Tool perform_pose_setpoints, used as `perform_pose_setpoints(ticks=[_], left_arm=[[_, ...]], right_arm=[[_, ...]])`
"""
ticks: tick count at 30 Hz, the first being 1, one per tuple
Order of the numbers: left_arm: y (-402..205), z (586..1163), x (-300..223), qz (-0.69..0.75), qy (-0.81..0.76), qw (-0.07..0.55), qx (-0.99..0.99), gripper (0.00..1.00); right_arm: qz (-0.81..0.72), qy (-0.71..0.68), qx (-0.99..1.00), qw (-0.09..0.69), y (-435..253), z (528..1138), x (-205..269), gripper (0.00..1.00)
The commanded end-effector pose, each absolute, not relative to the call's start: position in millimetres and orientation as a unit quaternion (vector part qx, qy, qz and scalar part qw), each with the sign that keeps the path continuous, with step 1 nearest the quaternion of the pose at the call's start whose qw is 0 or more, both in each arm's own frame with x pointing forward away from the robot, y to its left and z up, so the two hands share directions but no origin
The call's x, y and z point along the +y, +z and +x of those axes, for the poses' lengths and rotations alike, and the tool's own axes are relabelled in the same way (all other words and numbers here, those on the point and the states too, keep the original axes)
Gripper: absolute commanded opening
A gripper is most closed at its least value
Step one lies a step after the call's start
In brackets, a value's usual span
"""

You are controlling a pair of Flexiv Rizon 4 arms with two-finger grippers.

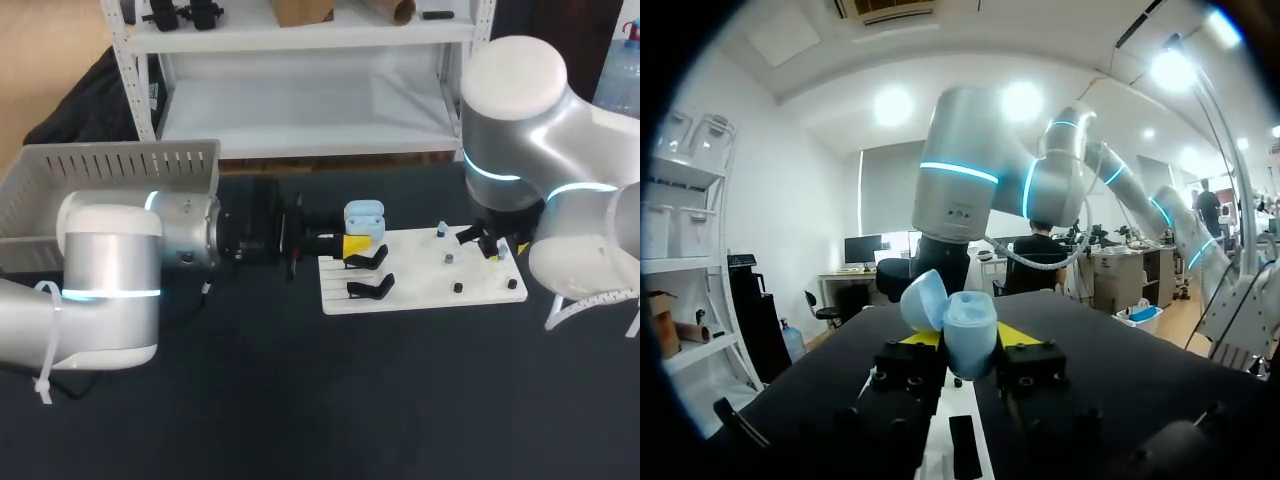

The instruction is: Pick up each earbud case from the left stands, insert the matching earbuds, close the lid, and place the case in the box.

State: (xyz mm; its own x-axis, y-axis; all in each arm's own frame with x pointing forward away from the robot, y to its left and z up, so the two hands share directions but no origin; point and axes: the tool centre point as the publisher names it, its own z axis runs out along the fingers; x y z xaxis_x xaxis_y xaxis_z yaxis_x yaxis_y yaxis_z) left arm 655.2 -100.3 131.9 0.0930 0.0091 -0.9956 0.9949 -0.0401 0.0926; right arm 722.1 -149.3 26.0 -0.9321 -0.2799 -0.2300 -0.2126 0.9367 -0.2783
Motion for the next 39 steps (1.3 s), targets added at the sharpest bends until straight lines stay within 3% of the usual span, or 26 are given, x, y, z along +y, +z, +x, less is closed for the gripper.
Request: perform_pose_setpoints(ticks=[1,7,12,13,26,39], left_arm=[[131.8,652.8,-100.3,0.533,-0.481,0.513,0.470,0.00],[131.8,652.8,-100.3,0.533,-0.481,0.513,0.470,0.00],[131.8,652.8,-100.3,0.533,-0.481,0.513,0.470,0.00],[131.8,652.8,-100.3,0.533,-0.481,0.513,0.470,0.00],[131.8,652.8,-100.3,0.533,-0.481,0.513,0.470,0.00],[131.8,652.8,-100.3,0.533,-0.481,0.513,0.470,0.00]], right_arm=[[-0.126,-0.127,0.975,0.135,25.3,722.0,-148.8,0.31],[-0.126,-0.126,0.975,0.134,24.9,722.2,-148.4,0.27],[-0.125,-0.127,0.975,0.133,24.7,722.4,-148.3,0.08],[-0.125,-0.127,0.975,0.133,24.7,722.3,-148.3,0.00],[-0.121,-0.121,0.975,0.141,50.9,704.6,-144.1,0.00],[-0.111,-0.132,0.976,0.131,110.8,646.3,-122.3,0.00]])
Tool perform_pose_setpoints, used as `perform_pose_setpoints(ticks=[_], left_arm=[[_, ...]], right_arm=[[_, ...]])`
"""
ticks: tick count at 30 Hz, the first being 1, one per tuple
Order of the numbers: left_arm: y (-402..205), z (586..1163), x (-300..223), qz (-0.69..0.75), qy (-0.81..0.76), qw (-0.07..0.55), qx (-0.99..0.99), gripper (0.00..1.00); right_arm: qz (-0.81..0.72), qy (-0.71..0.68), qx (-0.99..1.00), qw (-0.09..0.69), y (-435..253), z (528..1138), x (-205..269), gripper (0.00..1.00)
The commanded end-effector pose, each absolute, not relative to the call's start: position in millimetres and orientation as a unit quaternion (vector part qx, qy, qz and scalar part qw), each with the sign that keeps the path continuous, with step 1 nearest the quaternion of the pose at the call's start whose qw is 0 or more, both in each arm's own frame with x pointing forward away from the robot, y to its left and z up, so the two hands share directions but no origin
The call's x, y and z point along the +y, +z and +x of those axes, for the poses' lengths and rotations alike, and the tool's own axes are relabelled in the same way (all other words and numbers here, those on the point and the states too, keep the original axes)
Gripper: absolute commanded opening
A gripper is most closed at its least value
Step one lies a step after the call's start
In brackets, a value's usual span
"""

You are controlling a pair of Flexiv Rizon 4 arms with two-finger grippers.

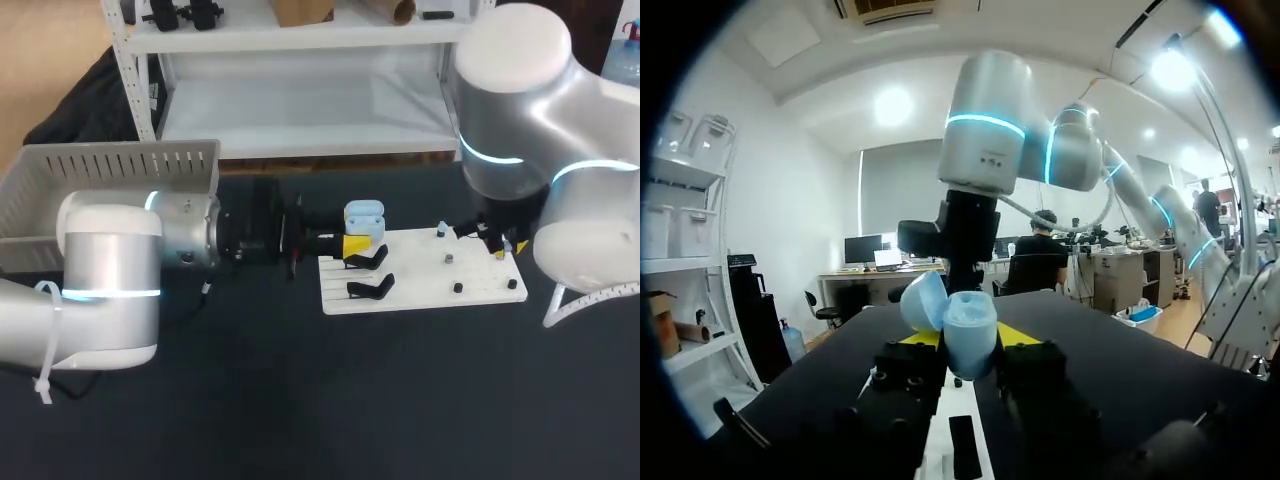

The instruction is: Pick up each earbud case from the left stands, insert the matching earbuds, close the lid, and place the case in the box.

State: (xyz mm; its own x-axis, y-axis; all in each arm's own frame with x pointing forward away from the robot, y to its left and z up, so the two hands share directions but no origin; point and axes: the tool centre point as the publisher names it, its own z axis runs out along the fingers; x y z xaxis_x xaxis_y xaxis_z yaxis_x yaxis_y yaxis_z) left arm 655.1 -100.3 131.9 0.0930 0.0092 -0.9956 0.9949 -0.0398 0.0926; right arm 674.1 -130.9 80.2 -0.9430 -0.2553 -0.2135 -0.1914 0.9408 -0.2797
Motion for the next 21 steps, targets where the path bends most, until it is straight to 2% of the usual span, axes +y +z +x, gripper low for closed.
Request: perform_pose_setpoints(ticks=[1,13,21], left_arm=[[131.8,652.8,-100.3,0.533,-0.481,0.513,0.470,0.00],[131.8,652.8,-100.3,0.533,-0.481,0.513,0.470,0.00],[131.8,652.8,-100.3,0.533,-0.481,0.513,0.470,0.00]], right_arm=[[-0.110,-0.133,0.976,0.130,116.7,640.6,-118.3,0.00],[-0.088,-0.133,0.980,0.118,167.2,574.1,-42.9,0.00],[-0.086,-0.111,0.981,0.138,182.9,564.2,12.5,0.00]])
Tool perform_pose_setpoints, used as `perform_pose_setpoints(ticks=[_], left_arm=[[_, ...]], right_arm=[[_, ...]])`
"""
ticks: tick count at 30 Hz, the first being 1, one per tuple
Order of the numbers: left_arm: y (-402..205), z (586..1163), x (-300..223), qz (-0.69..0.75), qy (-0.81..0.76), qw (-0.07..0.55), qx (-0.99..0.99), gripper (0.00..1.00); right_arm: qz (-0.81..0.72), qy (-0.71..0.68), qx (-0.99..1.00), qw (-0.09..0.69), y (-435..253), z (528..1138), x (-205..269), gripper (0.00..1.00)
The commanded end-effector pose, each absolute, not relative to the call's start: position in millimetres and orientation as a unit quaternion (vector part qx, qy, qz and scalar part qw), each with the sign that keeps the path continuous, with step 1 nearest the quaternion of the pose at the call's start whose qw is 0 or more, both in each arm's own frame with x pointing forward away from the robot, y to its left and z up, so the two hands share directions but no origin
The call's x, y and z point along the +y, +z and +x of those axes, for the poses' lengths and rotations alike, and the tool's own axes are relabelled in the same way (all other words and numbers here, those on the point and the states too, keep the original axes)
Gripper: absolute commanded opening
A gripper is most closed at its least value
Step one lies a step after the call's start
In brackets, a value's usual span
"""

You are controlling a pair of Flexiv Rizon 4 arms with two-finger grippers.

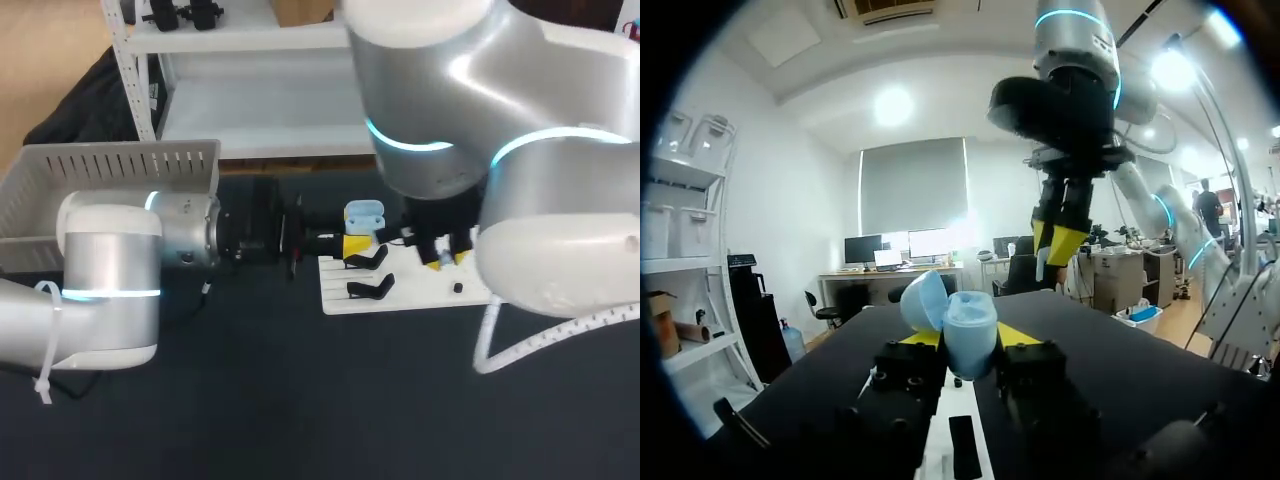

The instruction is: Pick up each earbud case from the left stands, insert the matching earbuds, close the lid, and place the case in the box.

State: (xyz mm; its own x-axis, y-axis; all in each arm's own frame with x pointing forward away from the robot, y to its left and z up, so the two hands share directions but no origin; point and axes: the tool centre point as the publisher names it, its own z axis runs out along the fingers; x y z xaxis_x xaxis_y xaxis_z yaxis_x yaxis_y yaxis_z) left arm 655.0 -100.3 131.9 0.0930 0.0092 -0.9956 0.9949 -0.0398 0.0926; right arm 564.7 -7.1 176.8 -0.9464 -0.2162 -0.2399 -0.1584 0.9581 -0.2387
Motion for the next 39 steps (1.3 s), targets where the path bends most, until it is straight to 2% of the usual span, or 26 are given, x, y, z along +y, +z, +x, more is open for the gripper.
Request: perform_pose_setpoints(ticks=[1,14,16,25,39], left_arm=[[131.8,652.8,-100.3,0.533,-0.481,0.513,0.470,0.00],[131.8,652.8,-100.3,0.533,-0.481,0.513,0.470,0.00],[131.8,652.8,-100.3,0.533,-0.481,0.513,0.470,0.00],[131.8,652.8,-100.3,0.533,-0.481,0.513,0.470,0.00],[131.8,652.8,-100.3,0.533,-0.481,0.513,0.470,0.00]], right_arm=[[-0.084,-0.107,0.981,0.139,180.2,564.2,16.8,0.00],[-0.085,-0.103,0.981,0.142,177.9,563.4,21.1,0.00],[-0.085,-0.136,0.978,0.135,181.6,566.4,27.8,0.00],[0.028,-0.118,0.986,0.113,203.5,606.2,53.0,0.00],[0.109,-0.104,0.983,0.109,199.4,613.4,43.5,0.00]])
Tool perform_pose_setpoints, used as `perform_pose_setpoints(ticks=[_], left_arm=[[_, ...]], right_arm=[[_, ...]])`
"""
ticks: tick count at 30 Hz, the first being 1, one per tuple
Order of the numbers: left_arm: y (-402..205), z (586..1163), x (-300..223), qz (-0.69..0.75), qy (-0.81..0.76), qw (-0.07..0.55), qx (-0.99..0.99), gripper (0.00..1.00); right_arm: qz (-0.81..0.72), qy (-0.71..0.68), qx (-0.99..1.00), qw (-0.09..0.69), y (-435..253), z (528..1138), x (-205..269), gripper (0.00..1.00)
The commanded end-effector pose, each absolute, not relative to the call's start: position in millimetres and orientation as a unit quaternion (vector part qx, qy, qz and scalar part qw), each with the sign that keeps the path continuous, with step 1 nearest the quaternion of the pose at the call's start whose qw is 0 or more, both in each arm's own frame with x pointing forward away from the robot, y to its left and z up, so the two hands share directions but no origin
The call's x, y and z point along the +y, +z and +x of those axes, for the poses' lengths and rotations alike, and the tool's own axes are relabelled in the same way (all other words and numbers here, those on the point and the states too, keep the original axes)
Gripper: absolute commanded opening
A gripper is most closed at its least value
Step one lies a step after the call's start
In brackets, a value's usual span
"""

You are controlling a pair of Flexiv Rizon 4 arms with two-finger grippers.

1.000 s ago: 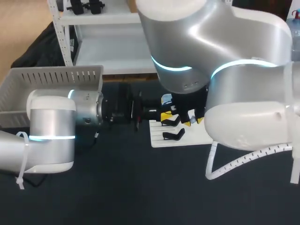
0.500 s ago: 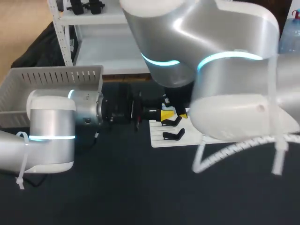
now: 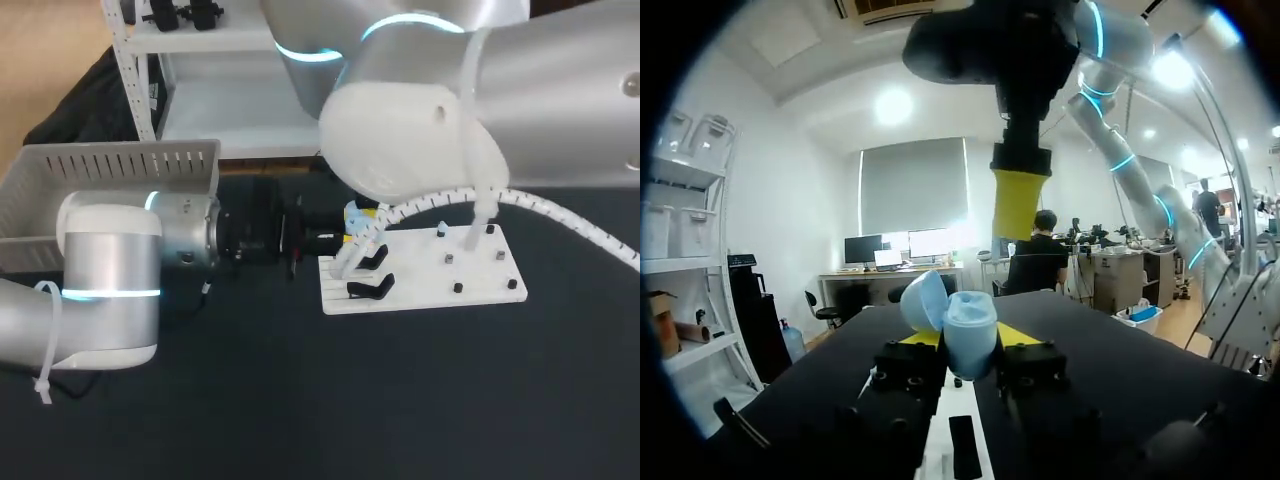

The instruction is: Pick up each earbud case from the left stands, insert the matching earbuds, close the lid, and place the case in the box.

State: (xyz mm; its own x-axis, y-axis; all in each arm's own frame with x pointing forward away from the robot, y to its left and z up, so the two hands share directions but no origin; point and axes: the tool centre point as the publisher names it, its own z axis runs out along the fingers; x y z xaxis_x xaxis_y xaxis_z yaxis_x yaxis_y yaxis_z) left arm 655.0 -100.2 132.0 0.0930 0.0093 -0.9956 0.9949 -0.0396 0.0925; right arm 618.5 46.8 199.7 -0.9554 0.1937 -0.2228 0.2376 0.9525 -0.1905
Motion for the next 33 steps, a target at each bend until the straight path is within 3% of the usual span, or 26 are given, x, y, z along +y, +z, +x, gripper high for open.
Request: perform_pose_setpoints(ticks=[1,18,33], left_arm=[[131.8,652.8,-100.3,0.533,-0.481,0.513,0.470,0.00],[126.0,650.5,-105.2,0.537,-0.489,0.485,0.488,0.00],[130.1,653.1,-104.3,0.529,-0.484,0.505,0.481,0.00]], right_arm=[[0.109,-0.104,0.983,0.109,199.4,613.4,43.5,0.00],[0.109,-0.104,0.983,0.109,199.4,613.4,43.5,0.00],[0.144,-0.097,0.979,0.106,200.1,619.5,46.4,0.00]])
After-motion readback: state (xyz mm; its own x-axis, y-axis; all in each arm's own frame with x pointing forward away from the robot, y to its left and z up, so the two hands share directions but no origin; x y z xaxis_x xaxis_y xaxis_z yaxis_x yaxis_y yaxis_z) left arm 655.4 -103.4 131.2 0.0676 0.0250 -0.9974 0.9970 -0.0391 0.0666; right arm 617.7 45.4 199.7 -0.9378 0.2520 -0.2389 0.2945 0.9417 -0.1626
